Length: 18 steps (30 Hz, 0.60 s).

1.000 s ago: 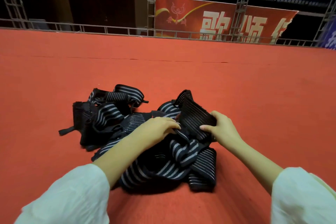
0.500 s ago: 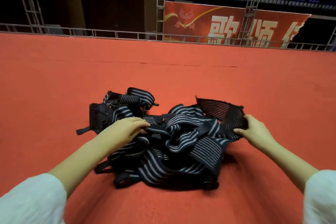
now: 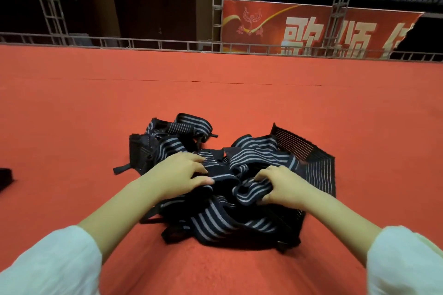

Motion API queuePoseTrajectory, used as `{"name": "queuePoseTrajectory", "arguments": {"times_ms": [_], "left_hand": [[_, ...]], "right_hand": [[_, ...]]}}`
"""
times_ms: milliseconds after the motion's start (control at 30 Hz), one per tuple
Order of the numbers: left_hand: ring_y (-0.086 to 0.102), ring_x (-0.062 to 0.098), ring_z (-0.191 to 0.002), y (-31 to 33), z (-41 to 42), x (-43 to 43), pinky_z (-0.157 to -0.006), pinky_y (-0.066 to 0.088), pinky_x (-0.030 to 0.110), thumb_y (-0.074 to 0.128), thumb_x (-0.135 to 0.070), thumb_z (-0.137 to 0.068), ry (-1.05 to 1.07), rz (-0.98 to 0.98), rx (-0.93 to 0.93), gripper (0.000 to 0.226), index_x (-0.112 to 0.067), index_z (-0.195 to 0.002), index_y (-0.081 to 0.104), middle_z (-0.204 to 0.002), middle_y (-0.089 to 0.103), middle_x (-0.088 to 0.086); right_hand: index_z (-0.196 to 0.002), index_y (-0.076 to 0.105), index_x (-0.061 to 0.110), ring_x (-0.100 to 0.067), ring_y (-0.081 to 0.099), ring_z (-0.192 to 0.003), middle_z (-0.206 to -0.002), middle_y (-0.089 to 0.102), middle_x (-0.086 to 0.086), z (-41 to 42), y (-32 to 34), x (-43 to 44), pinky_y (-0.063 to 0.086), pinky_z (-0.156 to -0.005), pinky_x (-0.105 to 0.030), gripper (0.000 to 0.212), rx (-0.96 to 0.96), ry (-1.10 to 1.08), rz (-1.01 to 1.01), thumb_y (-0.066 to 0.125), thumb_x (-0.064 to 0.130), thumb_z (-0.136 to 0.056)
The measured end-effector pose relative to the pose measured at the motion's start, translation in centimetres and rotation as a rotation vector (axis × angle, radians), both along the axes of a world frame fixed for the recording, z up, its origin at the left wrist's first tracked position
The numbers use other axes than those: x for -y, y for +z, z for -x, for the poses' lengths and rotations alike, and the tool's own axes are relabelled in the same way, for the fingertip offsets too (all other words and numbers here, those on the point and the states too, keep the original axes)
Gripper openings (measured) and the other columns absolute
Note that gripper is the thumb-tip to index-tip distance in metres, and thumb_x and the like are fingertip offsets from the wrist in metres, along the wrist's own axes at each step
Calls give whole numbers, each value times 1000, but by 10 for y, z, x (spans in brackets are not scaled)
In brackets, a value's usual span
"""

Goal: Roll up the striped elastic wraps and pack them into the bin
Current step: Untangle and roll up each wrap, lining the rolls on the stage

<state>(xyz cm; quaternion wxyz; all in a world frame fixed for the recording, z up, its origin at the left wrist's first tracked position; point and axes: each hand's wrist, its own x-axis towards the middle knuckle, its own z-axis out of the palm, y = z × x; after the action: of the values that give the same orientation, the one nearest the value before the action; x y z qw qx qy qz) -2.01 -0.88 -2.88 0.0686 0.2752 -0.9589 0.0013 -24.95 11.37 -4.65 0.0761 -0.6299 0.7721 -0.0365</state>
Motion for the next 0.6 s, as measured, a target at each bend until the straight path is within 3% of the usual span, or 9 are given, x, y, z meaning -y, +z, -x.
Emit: {"name": "queuePoseTrajectory", "arguments": {"times_ms": [133,233,300,400,533,600], "left_hand": [[34,10,-136,3,24,-16,-112,22,24,59,-52,-87,-89,-35,-154,60,-26,-140,46,-149,40,-9],[38,16,-134,-2,50,-21,-107,30,29,66,-36,-86,-62,-13,-13,66,-24,-145,37,-145,45,-4],[49,20,-124,-6,53,-16,-95,41,34,58,-21,-91,16,113,5,49,-24,-138,44,-132,55,-1],[58,20,-110,-5,36,-6,-81,45,33,52,-16,-92,69,185,-44,26,-21,-117,60,-112,61,-2],[58,17,-110,-1,8,6,-84,44,29,57,-14,-90,90,124,-106,30,-22,-119,62,-113,62,-5],[59,14,-110,4,3,9,-87,46,28,55,-7,-90,93,131,-116,34,-21,-120,62,-114,62,-5]], "right_hand": [[-116,67,31,-16,51,-117,-122,58,7,1,4,-4,43,-96,-36,28,12,50,181,60,34,-89],[-116,67,33,-13,52,-115,-120,59,11,3,8,-8,44,-93,-32,26,-20,66,204,57,32,-92],[-115,67,33,-12,53,-114,-119,60,12,6,11,-12,45,-91,-31,26,-41,59,236,55,30,-92],[-107,70,30,-14,58,-108,-111,66,9,17,16,-20,46,-88,-34,20,-7,-16,298,56,30,-92],[-99,71,26,-20,63,-95,-95,71,3,29,26,-25,47,-83,-36,14,102,-83,299,59,32,-92],[-101,70,24,-24,62,-94,-95,71,-1,27,34,-20,46,-79,-34,16,55,-89,305,57,30,-93]]}}
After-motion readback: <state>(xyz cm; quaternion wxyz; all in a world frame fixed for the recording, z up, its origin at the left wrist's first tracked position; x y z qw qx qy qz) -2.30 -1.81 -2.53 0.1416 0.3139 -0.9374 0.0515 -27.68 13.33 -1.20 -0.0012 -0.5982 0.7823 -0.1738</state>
